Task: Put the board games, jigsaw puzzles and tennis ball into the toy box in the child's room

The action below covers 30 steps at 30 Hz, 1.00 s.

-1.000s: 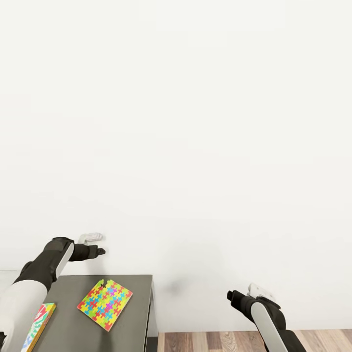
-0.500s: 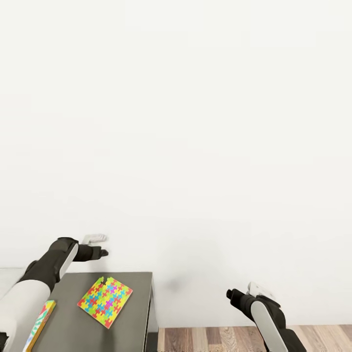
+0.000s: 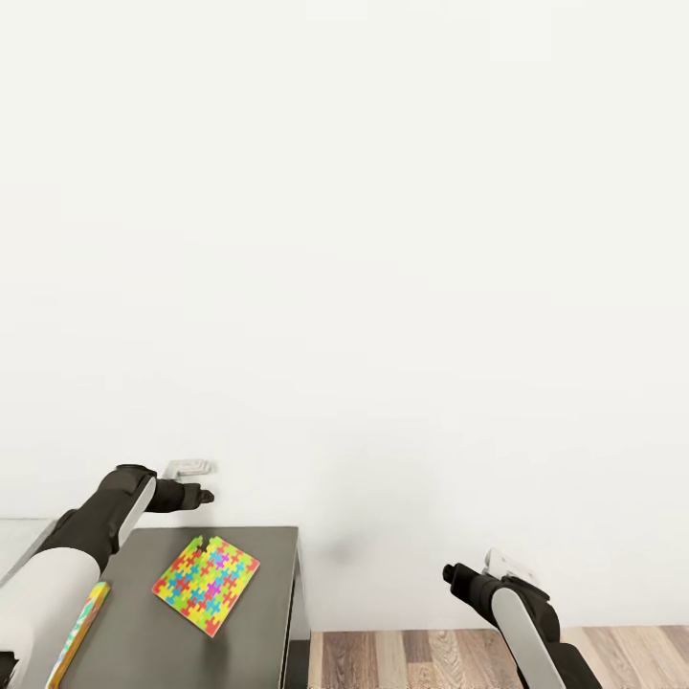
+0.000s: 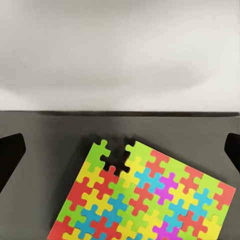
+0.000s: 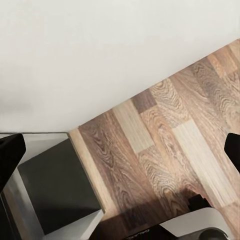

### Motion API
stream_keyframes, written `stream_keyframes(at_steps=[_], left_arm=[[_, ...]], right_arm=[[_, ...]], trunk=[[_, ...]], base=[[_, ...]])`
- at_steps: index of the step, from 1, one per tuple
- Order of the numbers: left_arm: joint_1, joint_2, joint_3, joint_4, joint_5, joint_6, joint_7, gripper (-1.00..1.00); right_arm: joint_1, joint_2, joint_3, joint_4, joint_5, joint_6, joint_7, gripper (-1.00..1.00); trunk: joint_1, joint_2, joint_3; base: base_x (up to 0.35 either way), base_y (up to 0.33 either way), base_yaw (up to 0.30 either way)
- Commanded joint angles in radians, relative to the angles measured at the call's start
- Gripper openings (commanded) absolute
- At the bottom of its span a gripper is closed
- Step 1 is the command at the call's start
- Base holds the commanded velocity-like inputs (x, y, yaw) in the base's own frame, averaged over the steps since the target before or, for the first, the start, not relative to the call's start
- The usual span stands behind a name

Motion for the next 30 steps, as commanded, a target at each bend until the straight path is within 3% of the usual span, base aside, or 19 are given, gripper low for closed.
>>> stream_keyframes(at_steps=[1,18,25,30], left_arm=[[-0.001,0.001,-0.003,-0.001,0.006,0.005,0.001,1.0],[-0.001,0.001,-0.006,-0.001,0.005,0.003,-0.001,1.0],[-0.001,0.001,-0.041,-0.001,0.006,0.003,-0.002,1.0],[0.0,0.001,-0.047,-0.001,0.006,0.003,-0.002,1.0]], right_arm=[[-0.001,-0.001,0.002,-0.002,-0.009,0.001,-0.01,1.0],[-0.001,-0.002,-0.001,-0.003,-0.011,0.001,-0.009,1.0],[-0.001,-0.002,-0.002,-0.003,-0.012,0.001,-0.009,1.0],[-0.001,-0.002,-0.002,-0.004,-0.012,0.001,-0.01,1.0]], trunk=[[0.001,-0.002,-0.004],[0.001,-0.002,-0.032],[0.001,-0.002,-0.043],[0.001,-0.002,-0.052]], base=[[0.0,0.0,0.0],[0.0,0.0,0.0],[0.0,0.0,0.0],[0.0,0.0,0.0]])
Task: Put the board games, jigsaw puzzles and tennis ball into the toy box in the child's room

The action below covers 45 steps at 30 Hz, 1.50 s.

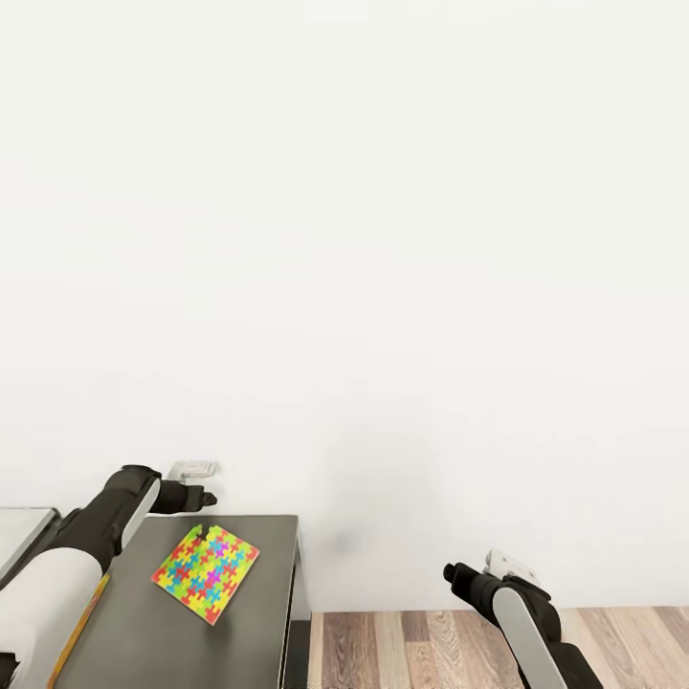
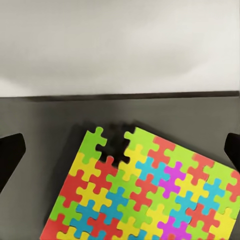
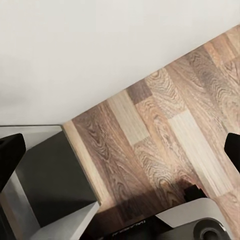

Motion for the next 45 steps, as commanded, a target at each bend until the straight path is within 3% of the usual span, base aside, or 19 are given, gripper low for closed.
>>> stream_keyframes(at_steps=[1,14,21,25,27,32,37,45], left_arm=[[-0.001,0.001,-0.005,-0.001,0.006,0.005,0.002,1.0],[0.0,0.004,-0.008,-0.001,0.009,0.006,-0.006,1.0],[0.007,0.018,-0.009,0.01,0.006,0.003,-0.093,1.0],[0.013,0.076,-0.011,0.056,0.002,-0.026,-0.178,1.0],[0.014,0.118,-0.01,0.09,0.0,-0.087,-0.256,1.0],[0.015,0.165,-0.006,0.146,-0.003,-0.139,-0.423,1.0],[0.015,0.18,-0.007,0.153,-0.003,-0.145,-0.473,1.0],[0.014,0.187,-0.005,0.154,-0.003,-0.149,-0.491,1.0]], right_arm=[[-0.001,-0.001,0.002,-0.001,-0.009,0.001,-0.01,1.0],[-0.001,-0.001,0.001,-0.002,-0.008,0.006,-0.011,1.0],[-0.001,-0.002,-0.001,-0.002,-0.009,0.014,-0.01,1.0],[-0.001,-0.001,-0.004,-0.002,-0.009,0.015,-0.009,1.0],[-0.001,-0.001,-0.005,-0.002,-0.009,0.015,-0.009,1.0],[-0.001,-0.001,-0.005,-0.001,-0.009,0.015,-0.009,1.0],[-0.001,-0.001,-0.005,0.0,-0.009,0.015,-0.009,1.0],[-0.001,-0.001,-0.005,0.001,-0.009,0.015,-0.009,1.0]], trunk=[[0.001,-0.002,-0.004],[0.001,-0.002,-0.025],[0.001,-0.002,-0.037],[0.001,-0.002,-0.043],[0.001,-0.002,-0.047],[0.001,-0.002,-0.055],[0.001,-0.002,-0.063],[0.001,-0.002,-0.076]], base=[[0.0,0.0,0.0],[0.0,0.0,0.0],[0.0,0.0,0.0],[0.0,0.0,0.0],[0.0,0.0,0.0],[0.0,0.0,0.0],[0.0,0.0,0.0],[0.0,0.0,0.0]])
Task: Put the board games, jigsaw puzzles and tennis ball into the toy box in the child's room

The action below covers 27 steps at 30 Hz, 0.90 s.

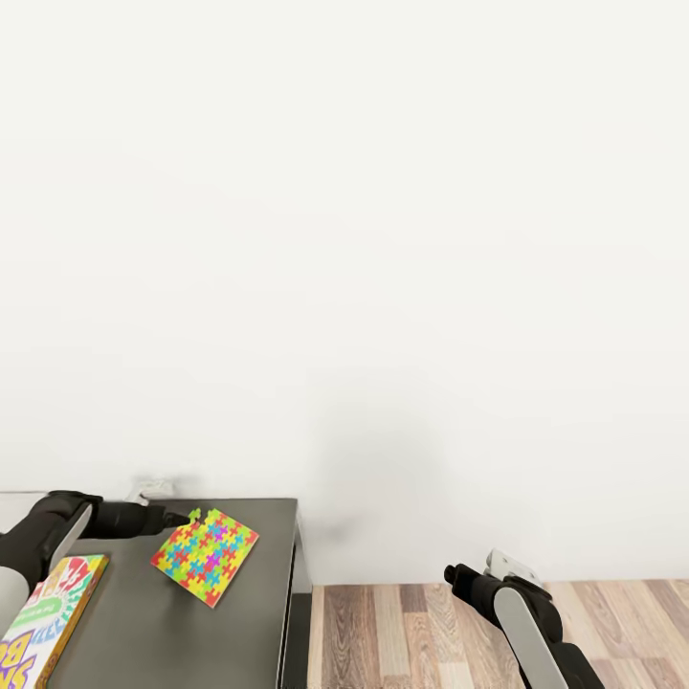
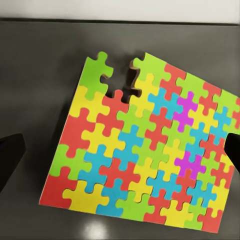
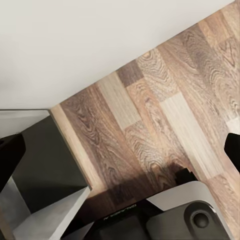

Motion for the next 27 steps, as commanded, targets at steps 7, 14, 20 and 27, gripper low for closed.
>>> stream_keyframes(at_steps=[7,14,20,27], left_arm=[[-0.002,0.002,-0.004,-0.001,0.007,-0.006,-0.004,1.0],[-0.002,0.002,-0.003,-0.001,0.007,-0.013,-0.004,1.0],[-0.002,0.002,-0.003,-0.001,0.007,-0.014,-0.004,1.0],[-0.002,0.0,-0.004,-0.001,0.007,-0.015,-0.003,1.0]], right_arm=[[-0.001,-0.001,0.002,-0.001,-0.009,0.001,-0.01,1.0],[-0.001,-0.001,0.002,-0.001,-0.009,0.001,-0.01,1.0],[-0.001,-0.001,0.002,0.0,-0.009,0.001,-0.01,1.0],[-0.001,-0.001,0.002,0.0,-0.009,0.001,-0.01,1.0]], trunk=[[0.001,-0.002,-0.014],[0.001,-0.002,-0.025],[0.001,-0.002,-0.035],[0.001,-0.002,-0.047]], base=[[0.0,0.0,0.0],[0.0,0.0,0.0],[0.0,0.0,0.0],[0.0,0.0,0.0]])
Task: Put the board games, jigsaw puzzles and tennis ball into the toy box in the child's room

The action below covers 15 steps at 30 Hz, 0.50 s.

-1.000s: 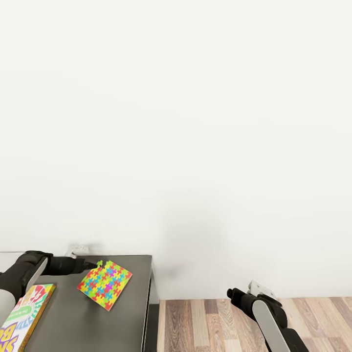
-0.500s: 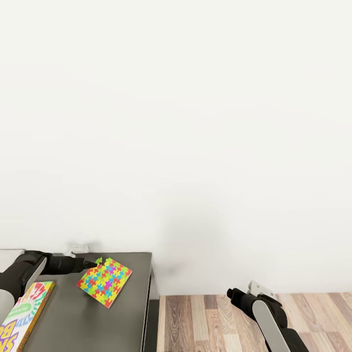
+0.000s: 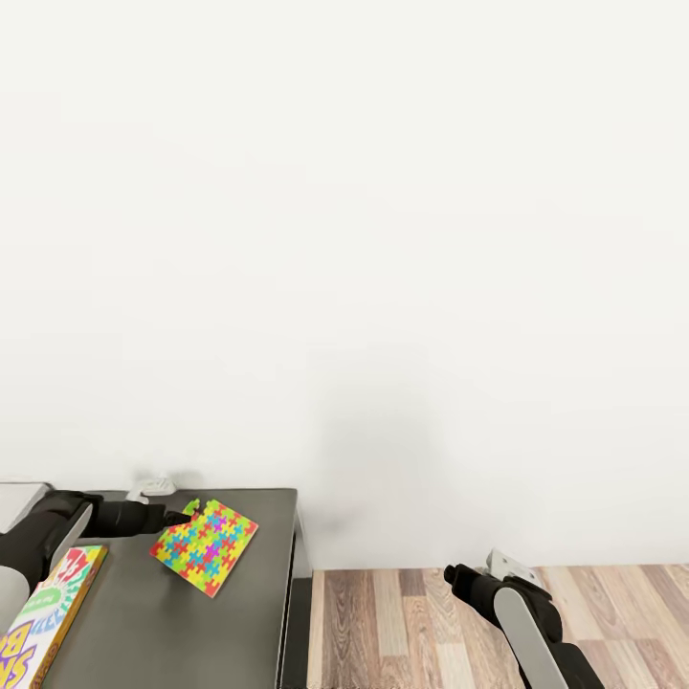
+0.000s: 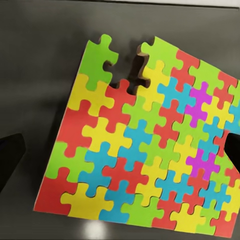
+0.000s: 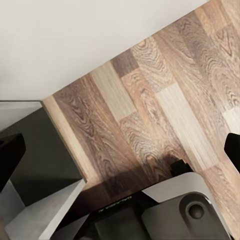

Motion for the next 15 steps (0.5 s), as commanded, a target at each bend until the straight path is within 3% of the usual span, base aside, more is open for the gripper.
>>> stream_keyframes(at_steps=[1,15], left_arm=[[-0.001,0.001,-0.005,-0.001,0.006,0.007,0.0,1.0],[-0.001,-0.002,-0.004,-0.001,0.006,0.006,0.001,1.0]], right_arm=[[-0.001,-0.001,0.002,-0.001,-0.009,0.001,-0.01,1.0],[-0.001,-0.001,0.003,0.0,-0.009,0.001,-0.01,1.0]], trunk=[[0.001,-0.002,-0.004],[0.001,-0.002,-0.027]], base=[[0.0,0.0,0.0],[0.0,0.0,0.0]])
